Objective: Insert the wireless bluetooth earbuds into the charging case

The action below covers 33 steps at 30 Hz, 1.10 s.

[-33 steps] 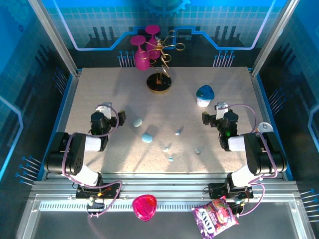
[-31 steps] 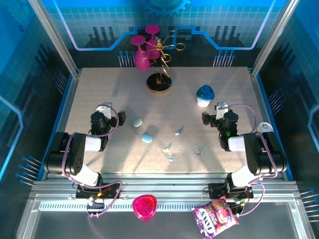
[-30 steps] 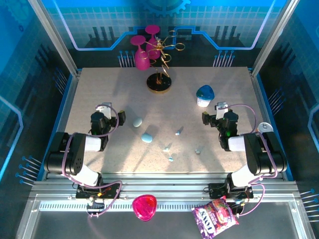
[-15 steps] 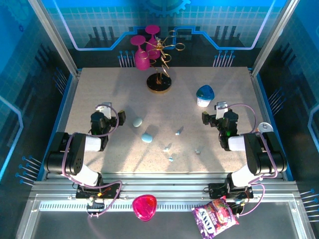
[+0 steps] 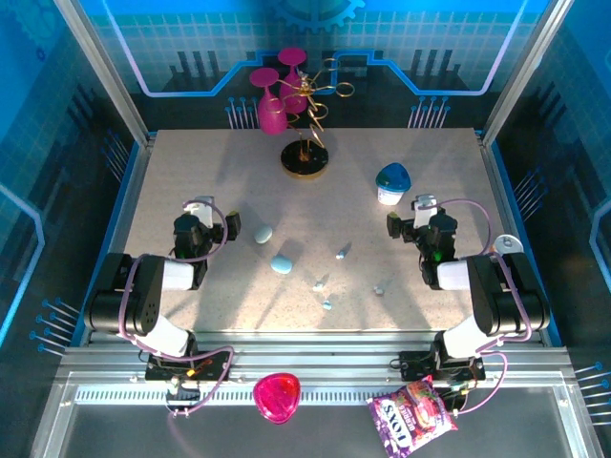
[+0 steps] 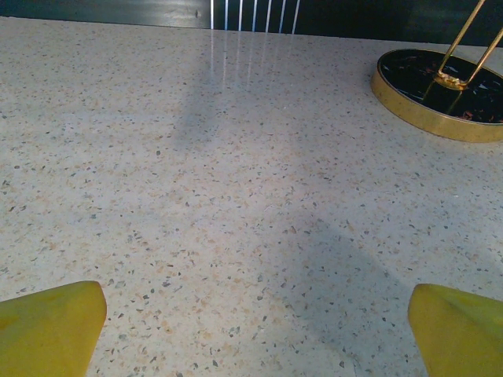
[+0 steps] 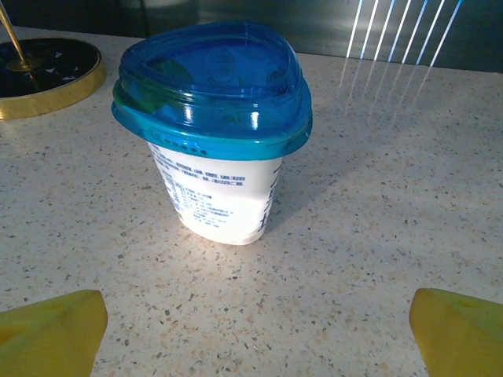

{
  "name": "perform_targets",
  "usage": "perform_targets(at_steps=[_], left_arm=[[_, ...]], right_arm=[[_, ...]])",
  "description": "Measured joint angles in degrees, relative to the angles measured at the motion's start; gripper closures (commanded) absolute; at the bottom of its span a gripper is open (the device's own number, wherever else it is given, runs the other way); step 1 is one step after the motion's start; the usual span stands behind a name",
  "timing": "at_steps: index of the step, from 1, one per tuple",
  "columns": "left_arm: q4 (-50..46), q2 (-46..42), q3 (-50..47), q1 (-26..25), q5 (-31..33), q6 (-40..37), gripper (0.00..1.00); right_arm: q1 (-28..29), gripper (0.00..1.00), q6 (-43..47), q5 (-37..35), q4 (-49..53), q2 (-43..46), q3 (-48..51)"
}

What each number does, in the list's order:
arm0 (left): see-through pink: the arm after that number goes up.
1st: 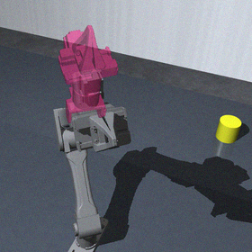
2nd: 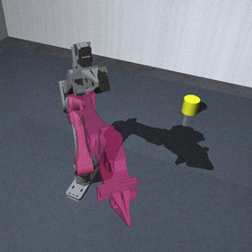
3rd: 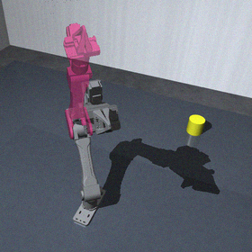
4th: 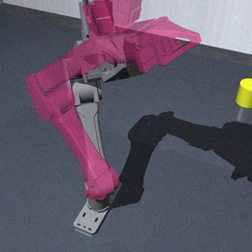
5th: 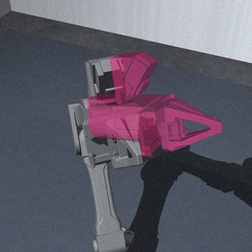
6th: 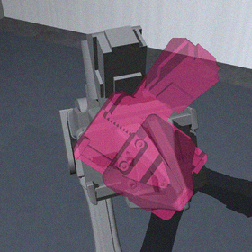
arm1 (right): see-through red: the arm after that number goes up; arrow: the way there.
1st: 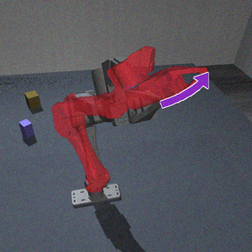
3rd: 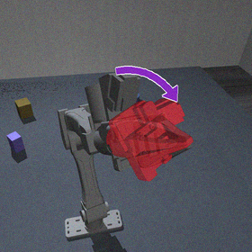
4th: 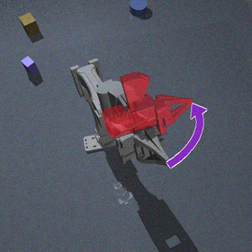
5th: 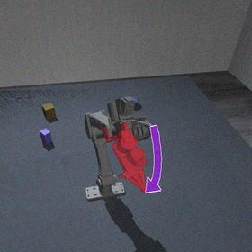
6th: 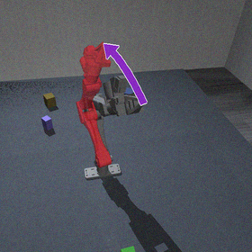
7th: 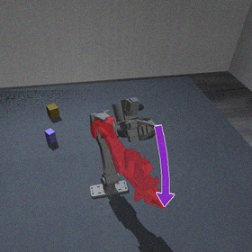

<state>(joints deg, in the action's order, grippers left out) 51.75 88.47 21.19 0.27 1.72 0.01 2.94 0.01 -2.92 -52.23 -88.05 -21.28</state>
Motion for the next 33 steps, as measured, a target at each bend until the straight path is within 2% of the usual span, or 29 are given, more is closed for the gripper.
perform_targets(at_steps=[5,10,16,21,25,29,33], left_arm=[[-0.57,-2.86,-0.83,0.00,-0.52,-0.09,0.01],[-4.94,-13.68,-1.75,-0.28,-0.52,-0.15,0.01],[-20.28,-29.94,0.52,-4.55,-0.59,-1.66,0.01],[-36.22,-40.02,6.19,-6.84,-2.82,-3.08,0.01],[-47.89,-44.46,10.82,-6.88,-7.30,-5.16,0.01],[-59.82,-46.51,15.82,-6.88,-13.38,-7.82,0.01],[-68.13,-48.89,17.57,-6.88,-17.81,-10.23,0.01]], right_arm=[[0.00,0.00,0.07,1.07,-0.15,1.40,1.38],[0.39,0.00,0.98,1.92,4.00,7.76,1.11],[5.84,0.00,4.48,1.97,15.02,15.78,-2.16],[15.54,0.00,8.24,1.97,26.27,21.20,-7.67],[23.78,0.00,10.01,3.23,33.64,21.81,-12.39],[33.66,0.00,11.02,4.92,38.14,18.84,-16.35],[42.82,0.00,11.96,5.11,38.97,12.15,-19.43]])
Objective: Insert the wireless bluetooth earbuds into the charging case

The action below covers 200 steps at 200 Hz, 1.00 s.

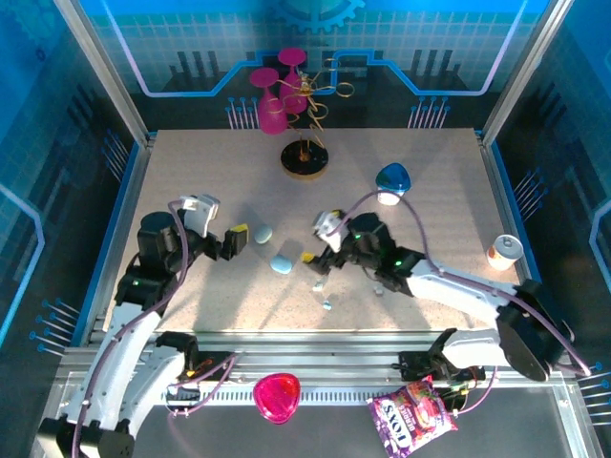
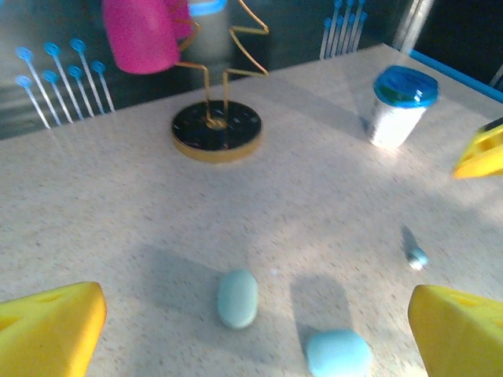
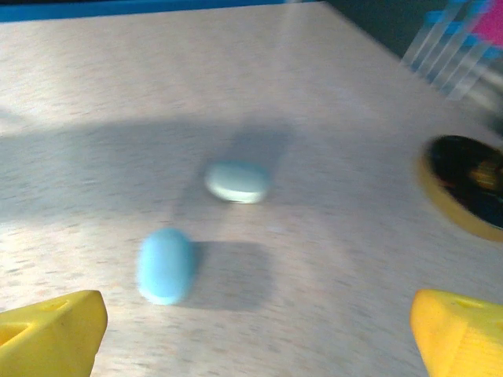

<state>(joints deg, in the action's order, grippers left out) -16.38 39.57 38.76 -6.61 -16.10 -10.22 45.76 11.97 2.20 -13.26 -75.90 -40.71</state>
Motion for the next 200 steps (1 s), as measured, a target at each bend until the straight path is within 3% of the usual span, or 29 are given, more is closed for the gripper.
perform_targets(at_steps=[25,53,128,200], left_arm=[[-5.01,-3.06,0.00,0.00,-2.34,-1.73,0.01],[-7.45,-4.79,-0.02,0.00,-3.76,-2.89,0.00],[-9.35,-4.87,-0.68,-0.11,-5.05,-3.91,0.01],[-9.33,-4.87,-0.68,-0.11,-7.45,-4.96,0.01]], right_arm=[[5.77,0.00,0.13,0.68,-0.26,-8.31,-3.04],[8.26,0.00,-0.20,1.40,-1.92,-16.20,-6.12],[5.07,0.20,-1.29,5.25,-4.76,-27.89,-10.38],[3.61,0.28,1.75,7.08,-3.87,-32.89,-14.75]])
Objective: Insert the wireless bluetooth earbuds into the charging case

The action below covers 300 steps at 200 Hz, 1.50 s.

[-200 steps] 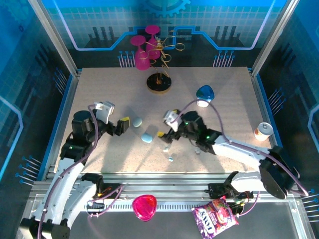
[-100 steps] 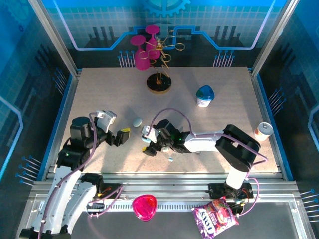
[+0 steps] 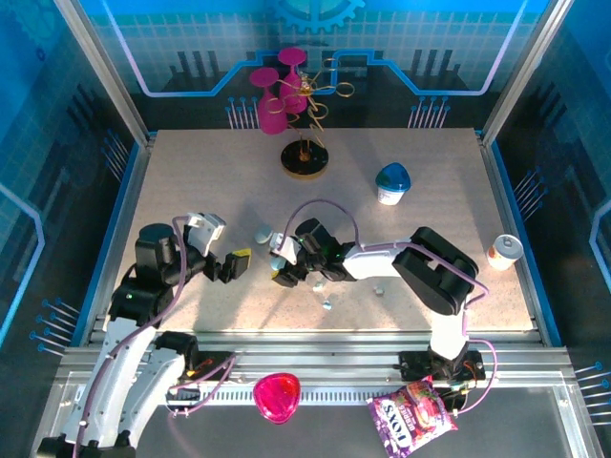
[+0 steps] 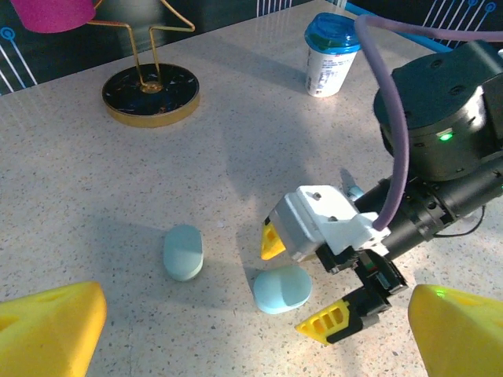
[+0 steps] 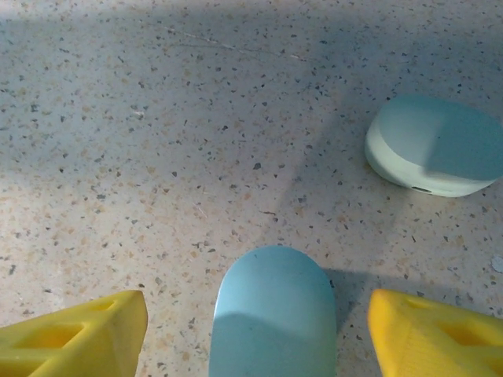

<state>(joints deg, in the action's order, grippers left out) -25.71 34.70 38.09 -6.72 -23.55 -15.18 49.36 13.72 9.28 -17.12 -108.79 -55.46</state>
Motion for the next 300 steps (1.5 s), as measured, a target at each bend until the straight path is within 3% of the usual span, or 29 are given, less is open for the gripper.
perform_targets(at_steps=[49,154,208,255,300], left_arm=[[-0.74,0.00,0.00,0.00,-0.17,-0.26,0.01],[-1.03,0.00,0.00,-0.04,-0.17,-0.24,0.01],[-0.98,0.00,0.00,-0.11,-0.72,-0.20,0.01],[1.62,0.07,-0.37,-0.70,-3.56,0.39,0.01],[5.14,3.80,-0.39,-4.63,-7.26,-0.22,0.01]], right_arm=[[-0.85,0.31,2.03,0.02,1.62,-1.38,-0.22],[-1.81,0.56,4.17,0.37,2.73,-1.60,-0.20],[-1.81,0.57,4.17,0.46,3.21,-1.01,0.13],[-3.19,0.59,3.69,1.90,7.04,10.05,3.72],[-8.00,0.60,2.86,4.85,13.27,24.48,4.15]])
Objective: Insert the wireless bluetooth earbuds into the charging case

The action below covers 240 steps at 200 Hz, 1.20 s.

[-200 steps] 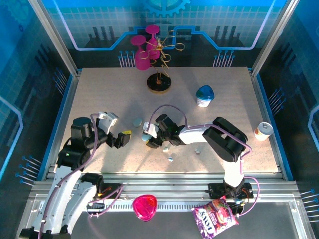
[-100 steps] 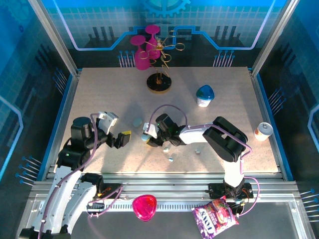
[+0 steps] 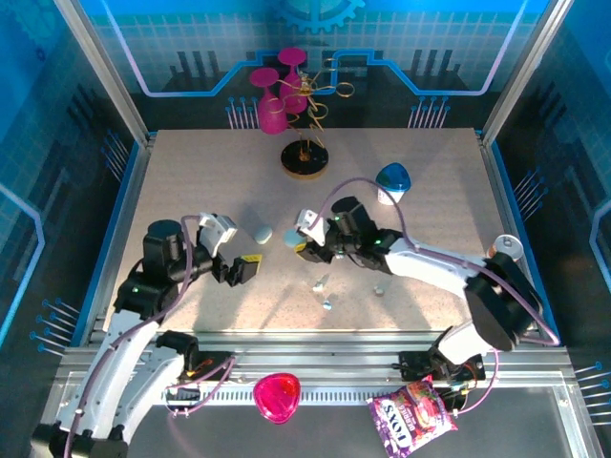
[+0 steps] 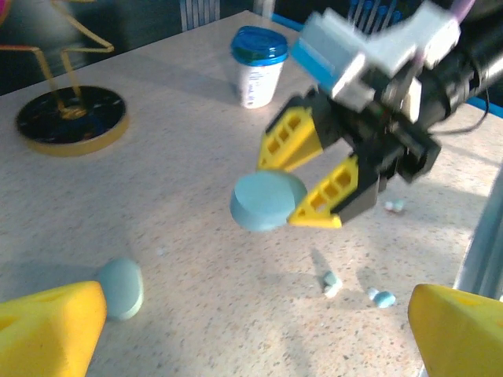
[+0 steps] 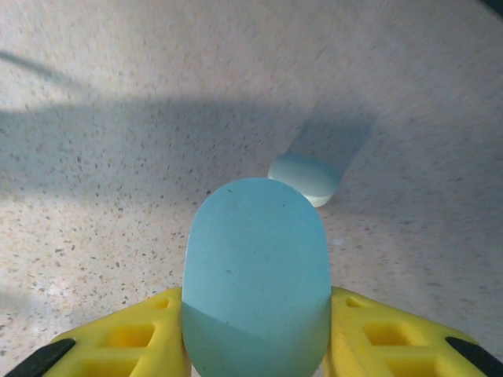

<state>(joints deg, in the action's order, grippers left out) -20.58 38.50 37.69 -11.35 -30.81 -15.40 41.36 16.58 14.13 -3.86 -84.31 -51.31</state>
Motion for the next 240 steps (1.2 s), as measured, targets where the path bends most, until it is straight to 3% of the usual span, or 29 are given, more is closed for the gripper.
perform_targets(at_steps=[51,112,182,240], left_arm=[[10.64,8.31,0.13,-9.70,-2.12,0.59,0.01],[23.39,17.42,3.13,-13.99,-10.47,3.32,0.01],[33.97,21.99,6.51,-15.50,-20.48,10.45,0.03],[42.23,24.70,6.64,-16.96,-23.32,16.96,0.16]], right_arm=[[-5.42,0.60,1.97,5.42,16.65,11.45,-4.68],[-8.57,0.61,5.90,14.36,33.11,18.08,-16.09],[-8.76,0.62,6.40,24.33,38.84,17.73,-22.67],[-7.63,0.63,6.91,25.55,41.18,13.70,-27.39]])
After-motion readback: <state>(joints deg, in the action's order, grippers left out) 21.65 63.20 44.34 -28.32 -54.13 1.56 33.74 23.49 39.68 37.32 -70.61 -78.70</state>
